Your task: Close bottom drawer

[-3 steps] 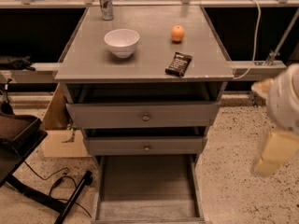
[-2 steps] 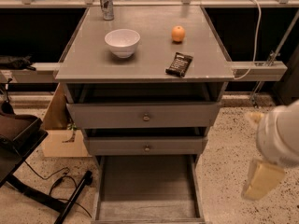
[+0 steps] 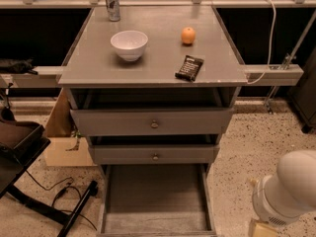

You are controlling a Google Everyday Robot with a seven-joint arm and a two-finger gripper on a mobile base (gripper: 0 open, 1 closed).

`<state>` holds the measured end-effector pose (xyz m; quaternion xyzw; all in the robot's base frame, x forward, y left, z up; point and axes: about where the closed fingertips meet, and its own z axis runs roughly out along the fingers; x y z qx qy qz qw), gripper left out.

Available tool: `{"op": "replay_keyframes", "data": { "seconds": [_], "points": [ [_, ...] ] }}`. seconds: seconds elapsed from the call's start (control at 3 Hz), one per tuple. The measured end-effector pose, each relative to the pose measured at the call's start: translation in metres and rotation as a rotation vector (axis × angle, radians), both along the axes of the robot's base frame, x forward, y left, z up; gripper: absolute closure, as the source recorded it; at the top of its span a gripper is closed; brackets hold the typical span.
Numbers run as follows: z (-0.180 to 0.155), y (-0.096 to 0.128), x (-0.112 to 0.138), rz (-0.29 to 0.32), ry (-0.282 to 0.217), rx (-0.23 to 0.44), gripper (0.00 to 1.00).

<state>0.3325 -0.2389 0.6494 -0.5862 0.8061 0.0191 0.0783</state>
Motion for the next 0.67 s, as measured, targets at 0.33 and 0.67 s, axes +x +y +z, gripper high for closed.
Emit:
{"op": "replay_keyframes", "data": {
  "seconds": [0.33, 0.67],
  "points": [
    [-0.0466, -0.0006, -0.0086, -0.033, 0.112, 0.027, 0.00],
    [-0.0532, 0.0006, -0.0103, -0.035, 0.128, 0.034, 0.00]
  ]
}}
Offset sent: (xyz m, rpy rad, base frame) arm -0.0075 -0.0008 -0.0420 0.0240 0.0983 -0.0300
